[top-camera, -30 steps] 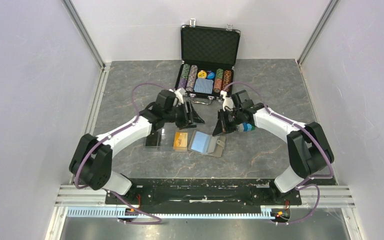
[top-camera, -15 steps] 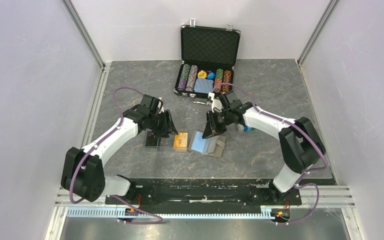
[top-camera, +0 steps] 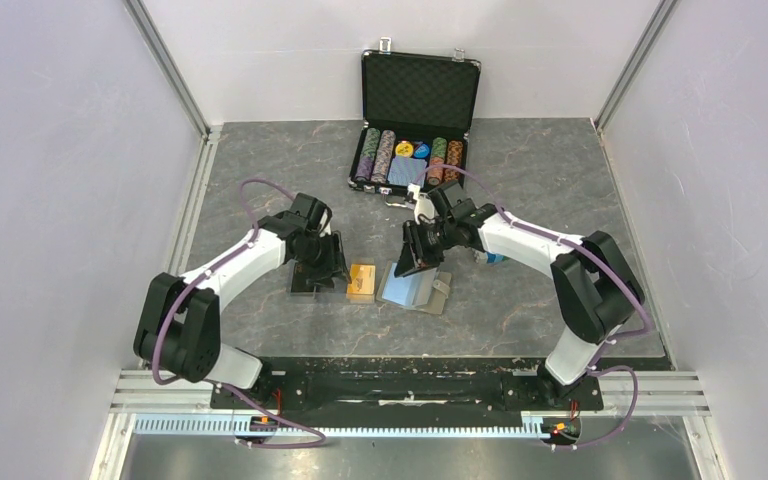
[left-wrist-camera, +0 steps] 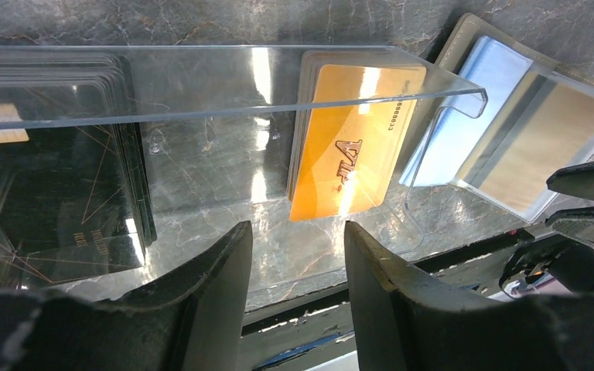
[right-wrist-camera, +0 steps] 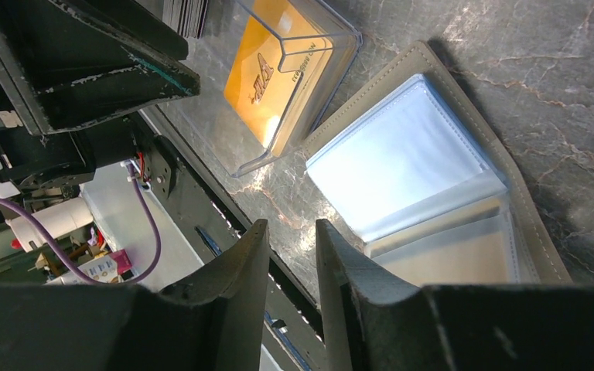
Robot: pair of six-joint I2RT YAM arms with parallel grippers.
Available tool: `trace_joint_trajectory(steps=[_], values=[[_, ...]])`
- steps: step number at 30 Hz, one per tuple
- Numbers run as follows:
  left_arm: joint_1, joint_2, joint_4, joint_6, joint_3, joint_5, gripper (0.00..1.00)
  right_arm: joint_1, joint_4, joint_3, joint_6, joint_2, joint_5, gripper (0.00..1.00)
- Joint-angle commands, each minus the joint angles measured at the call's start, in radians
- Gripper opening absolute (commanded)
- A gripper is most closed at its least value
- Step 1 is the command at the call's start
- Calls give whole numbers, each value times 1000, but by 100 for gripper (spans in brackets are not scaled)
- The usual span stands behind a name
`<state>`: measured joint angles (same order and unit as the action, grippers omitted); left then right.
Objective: Put the credit cards into the card holder
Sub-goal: Pick up the credit card from the storage box.
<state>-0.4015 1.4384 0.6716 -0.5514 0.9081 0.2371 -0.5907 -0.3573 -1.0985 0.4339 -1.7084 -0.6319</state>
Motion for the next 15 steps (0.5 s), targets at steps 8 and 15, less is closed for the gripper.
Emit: trace_joint_trajectory(steps=[8,15], values=[[1,78,-98,-5,-37,59,50,-14,22,-37,9,-14,-15,32],[0,118,-121,1,-37,89,33,-12,4,-46,1,-13,-1,32]])
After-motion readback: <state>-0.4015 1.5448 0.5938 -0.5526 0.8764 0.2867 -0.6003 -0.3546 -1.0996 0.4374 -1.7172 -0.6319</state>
